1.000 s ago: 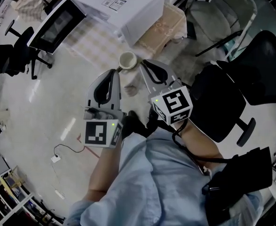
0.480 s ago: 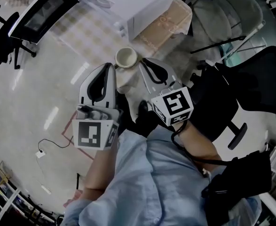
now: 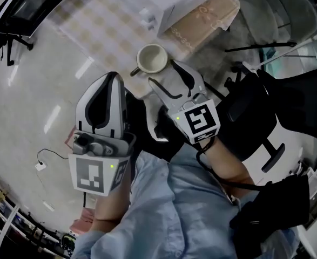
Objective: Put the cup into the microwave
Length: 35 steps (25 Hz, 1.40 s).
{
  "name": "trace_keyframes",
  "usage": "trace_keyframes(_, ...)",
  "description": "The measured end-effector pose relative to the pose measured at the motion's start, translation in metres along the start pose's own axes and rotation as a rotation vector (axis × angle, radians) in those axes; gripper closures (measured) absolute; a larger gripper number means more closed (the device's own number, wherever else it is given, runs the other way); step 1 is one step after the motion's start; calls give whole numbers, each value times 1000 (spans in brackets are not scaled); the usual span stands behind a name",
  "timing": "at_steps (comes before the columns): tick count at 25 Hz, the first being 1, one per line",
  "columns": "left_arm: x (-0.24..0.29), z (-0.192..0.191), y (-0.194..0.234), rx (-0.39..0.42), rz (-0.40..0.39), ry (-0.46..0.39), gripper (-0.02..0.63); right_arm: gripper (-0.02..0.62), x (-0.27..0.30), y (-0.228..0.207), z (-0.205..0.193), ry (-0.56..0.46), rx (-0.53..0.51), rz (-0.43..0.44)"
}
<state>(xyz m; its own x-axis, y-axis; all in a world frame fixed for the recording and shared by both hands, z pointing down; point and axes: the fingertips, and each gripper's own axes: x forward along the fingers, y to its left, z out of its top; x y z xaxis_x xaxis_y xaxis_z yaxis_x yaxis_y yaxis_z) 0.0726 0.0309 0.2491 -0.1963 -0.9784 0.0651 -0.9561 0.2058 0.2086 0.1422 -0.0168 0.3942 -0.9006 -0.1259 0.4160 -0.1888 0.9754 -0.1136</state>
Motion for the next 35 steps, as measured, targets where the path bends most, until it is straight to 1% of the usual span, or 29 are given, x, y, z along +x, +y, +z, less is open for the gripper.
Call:
trace_keyframes(2,1,0,8,-20,6,-16,601,244,13,1,-11,23,-28,20)
trace_keyframes(4,1,-6,17,-5,9,-7,601,155,27,0,-24,45,-48,35)
trace_keyframes(6,3,-15,26,-6,15,10,601,110,40,-5,-36,69,-77,43)
trace_keyframes(9,7,-27,38,-21,25,29,601,74,60,-12,-54,117,-134,64)
trace_keyframes(13,15,-37,54,-54,36,35,601,64,81,-13,-72,176,-221,120)
trace_keyframes(15,16,-41,60,-47,42,53,601,64,87,-14,-78,199,-251,133)
trace_keyframes(20,19,-49,71,-54,48,77,601,65,98,-19,-85,205,-252,151)
trace_keyframes(24,24,-47,75,-113,49,71,601,66,102,-18,-88,218,-269,169)
trace_keyframes(28,22,-48,79,-94,47,76,601,65,103,-18,-88,213,-280,175)
trace_keyframes(32,25,-45,78,-122,47,66,601,66,103,-19,-88,220,-281,171)
trace_keyframes(35,26,-46,76,-110,43,78,601,66,103,-20,-88,221,-283,170)
